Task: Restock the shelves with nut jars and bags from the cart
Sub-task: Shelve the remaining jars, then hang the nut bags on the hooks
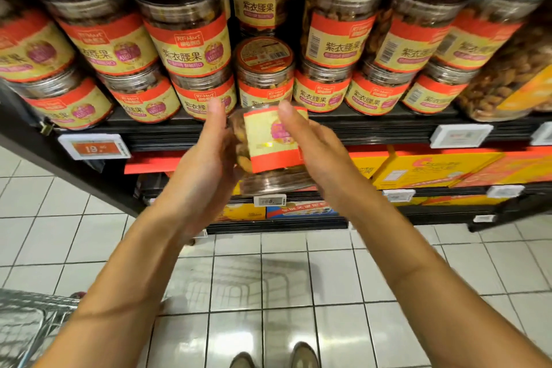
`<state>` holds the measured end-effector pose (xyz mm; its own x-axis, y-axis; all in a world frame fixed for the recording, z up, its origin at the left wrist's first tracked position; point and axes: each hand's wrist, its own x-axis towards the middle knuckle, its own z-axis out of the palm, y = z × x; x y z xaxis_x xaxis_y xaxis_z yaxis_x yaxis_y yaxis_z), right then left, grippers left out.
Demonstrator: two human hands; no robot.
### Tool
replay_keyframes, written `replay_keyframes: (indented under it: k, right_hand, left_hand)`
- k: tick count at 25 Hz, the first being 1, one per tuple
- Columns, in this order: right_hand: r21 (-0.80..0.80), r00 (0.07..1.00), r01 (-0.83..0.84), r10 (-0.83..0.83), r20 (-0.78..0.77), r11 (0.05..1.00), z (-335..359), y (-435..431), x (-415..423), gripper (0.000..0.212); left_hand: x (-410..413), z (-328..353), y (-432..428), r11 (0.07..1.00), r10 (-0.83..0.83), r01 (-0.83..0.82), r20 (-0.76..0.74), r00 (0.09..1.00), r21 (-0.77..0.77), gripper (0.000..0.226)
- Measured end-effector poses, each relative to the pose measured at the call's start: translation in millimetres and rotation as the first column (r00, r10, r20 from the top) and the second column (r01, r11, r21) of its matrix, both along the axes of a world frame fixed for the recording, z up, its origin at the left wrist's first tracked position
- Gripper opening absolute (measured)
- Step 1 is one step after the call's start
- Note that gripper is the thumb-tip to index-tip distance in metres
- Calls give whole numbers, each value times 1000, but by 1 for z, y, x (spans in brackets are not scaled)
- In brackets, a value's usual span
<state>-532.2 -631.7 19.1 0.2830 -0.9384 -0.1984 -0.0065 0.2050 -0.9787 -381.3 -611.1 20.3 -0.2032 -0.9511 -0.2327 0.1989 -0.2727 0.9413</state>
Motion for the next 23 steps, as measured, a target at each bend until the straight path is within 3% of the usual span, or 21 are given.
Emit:
replay_keyframes:
  k: [2,3,4,6,7,10,11,13,14,16,17,18,19,21,23]
  right_hand:
    - [-56,955,-196,178,-237,979,16,-7,-24,60]
    - [-64,875,-310,258,-409,949,24,-11,-33,79]
    - [-56,775,-405,310,-551,913,31,-15,-38,98]
    - [-27,640,-523,372,-672,852,38,-23,-39,117]
    - [-16,609,-558,396,-687,830,40,-26,-37,120]
    - [-8,586,-601,434,-685,799,36,-32,-31,111]
    - [-1,582,-610,447,-679,792,32,-32,-32,105]
    - [2,639,-589,467,-611,808,28,-30,-37,82]
    - [-44,756,-502,413,-507,864,25,-29,-40,68]
    - [-121,983,-50,27,-182,991,12,-19,-46,44]
    - [-84,976,210,-214,-38,974,0,-8,-46,41]
    - [-5,929,364,-363,68,931,-11,6,-43,40]
    - [69,903,397,-403,150,915,-22,21,-34,43]
    - [84,912,318,-328,246,945,-36,40,-9,47]
    - [73,868,404,-407,284,912,-33,32,3,52]
  left_hand:
    - [17,5,2,994,-24,41,169,985,-99,96]
    - [24,7,4,988,-85,117,277,957,-102,113]
    - [27,9,8,967,-179,234,393,902,-98,126]
    - [15,6,18,890,-275,433,588,760,-143,138]
    - [4,2,22,879,-246,438,608,755,-188,137]
    - [-20,-8,29,915,-141,266,377,916,-305,115]
    - [-21,-9,29,915,-126,240,338,933,-323,114]
    - [-16,-12,25,911,-134,245,324,937,-331,111]
    - [-14,-14,24,917,-126,226,299,946,-330,104]
    - [-18,-20,28,949,-10,78,217,976,-305,93]
    - [-24,-25,30,960,96,-46,170,981,-276,91]
    - [-30,-31,29,953,206,-168,132,970,-252,88]
    - [-38,-35,27,936,291,-265,85,953,-231,86]
    - [-53,-42,32,915,346,-347,-41,937,-208,86]
    - [-57,-44,36,930,312,-324,-90,946,-175,61]
